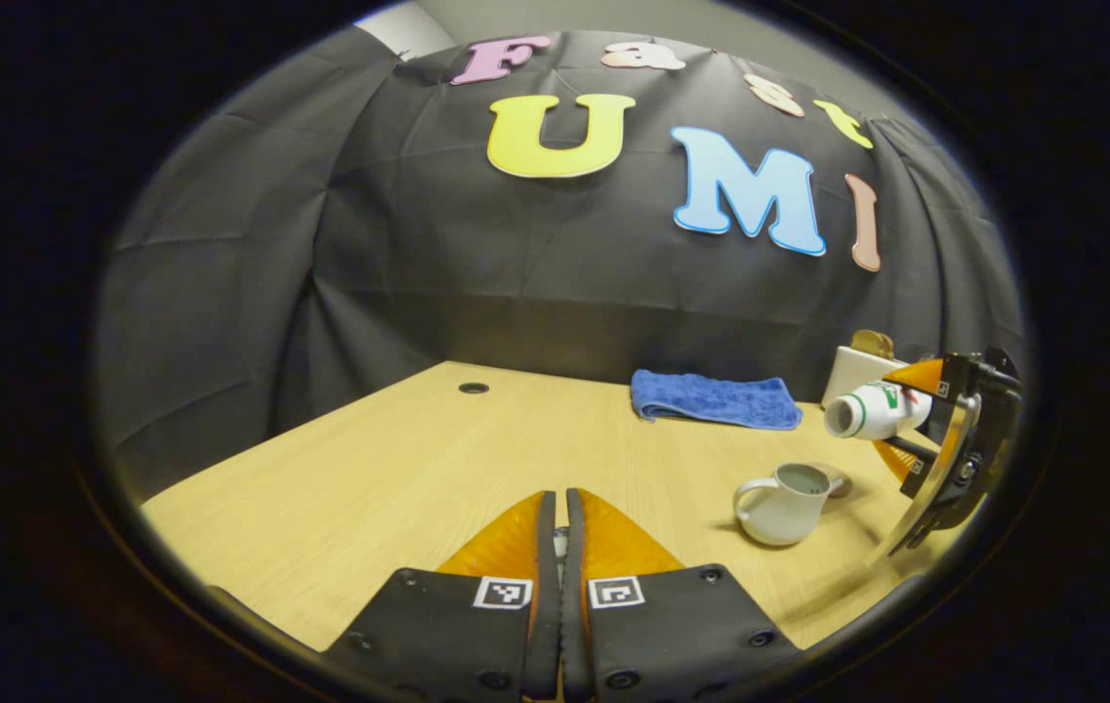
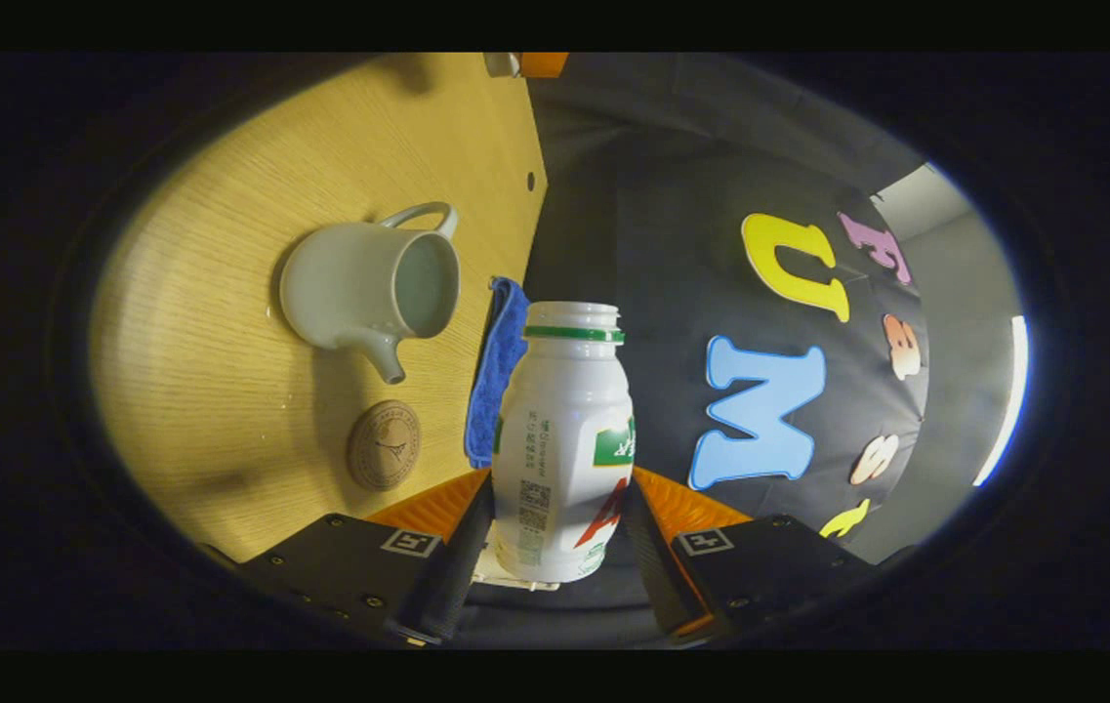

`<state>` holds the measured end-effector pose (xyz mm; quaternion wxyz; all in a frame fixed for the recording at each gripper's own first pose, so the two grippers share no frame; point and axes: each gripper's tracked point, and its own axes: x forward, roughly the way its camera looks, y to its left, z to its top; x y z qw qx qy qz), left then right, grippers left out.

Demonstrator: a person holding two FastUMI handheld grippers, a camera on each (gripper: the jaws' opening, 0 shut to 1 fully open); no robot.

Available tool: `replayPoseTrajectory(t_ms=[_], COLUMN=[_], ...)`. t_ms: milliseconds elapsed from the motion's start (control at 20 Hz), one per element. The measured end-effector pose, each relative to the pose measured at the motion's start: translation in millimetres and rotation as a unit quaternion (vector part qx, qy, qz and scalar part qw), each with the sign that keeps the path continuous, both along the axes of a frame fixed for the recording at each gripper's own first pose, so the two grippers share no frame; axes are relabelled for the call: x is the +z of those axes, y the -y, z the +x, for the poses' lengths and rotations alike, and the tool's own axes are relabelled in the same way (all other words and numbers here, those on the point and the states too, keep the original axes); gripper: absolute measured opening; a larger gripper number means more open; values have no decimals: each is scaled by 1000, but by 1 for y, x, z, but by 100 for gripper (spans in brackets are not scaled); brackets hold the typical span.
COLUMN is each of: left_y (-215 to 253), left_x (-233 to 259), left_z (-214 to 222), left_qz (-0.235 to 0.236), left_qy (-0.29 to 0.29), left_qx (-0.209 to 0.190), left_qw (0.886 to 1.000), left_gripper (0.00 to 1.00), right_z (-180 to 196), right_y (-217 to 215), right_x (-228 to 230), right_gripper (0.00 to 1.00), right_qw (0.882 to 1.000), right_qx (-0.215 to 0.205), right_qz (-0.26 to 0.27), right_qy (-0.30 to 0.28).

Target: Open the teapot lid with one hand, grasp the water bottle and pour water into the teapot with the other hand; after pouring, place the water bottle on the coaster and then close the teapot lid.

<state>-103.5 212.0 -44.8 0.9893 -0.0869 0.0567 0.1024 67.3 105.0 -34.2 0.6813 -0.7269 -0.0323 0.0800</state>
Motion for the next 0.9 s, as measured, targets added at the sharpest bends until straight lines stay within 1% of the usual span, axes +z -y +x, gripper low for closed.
replayPoseTrajectory(t_ms=[50, 150, 200, 650, 900], left_y=[-1, 0, 0, 1, 1], left_x=[0, -1, -2, -4, -5], left_z=[0, 0, 0, 1, 3], left_qz=[0, -1, -1, -3, -5], left_qy=[0, -1, -2, -4, -7], left_qx=[0, 0, 0, -3, -5], left_qw=[1000, 1000, 1000, 1000, 1000], left_gripper=[11, 11, 7, 7, 7], right_z=[2, 1, 1, 3, 4], right_y=[0, 0, 0, -2, 1], right_x=[5, 16, 19, 41, 52], right_gripper=[73, 73, 73, 73, 73], right_qw=[1000, 1000, 1000, 998, 998], right_qx=[1, 5, 7, 21, 21], right_qz=[-5, -14, -16, -47, -54], right_qy=[4, 12, 14, 30, 39])
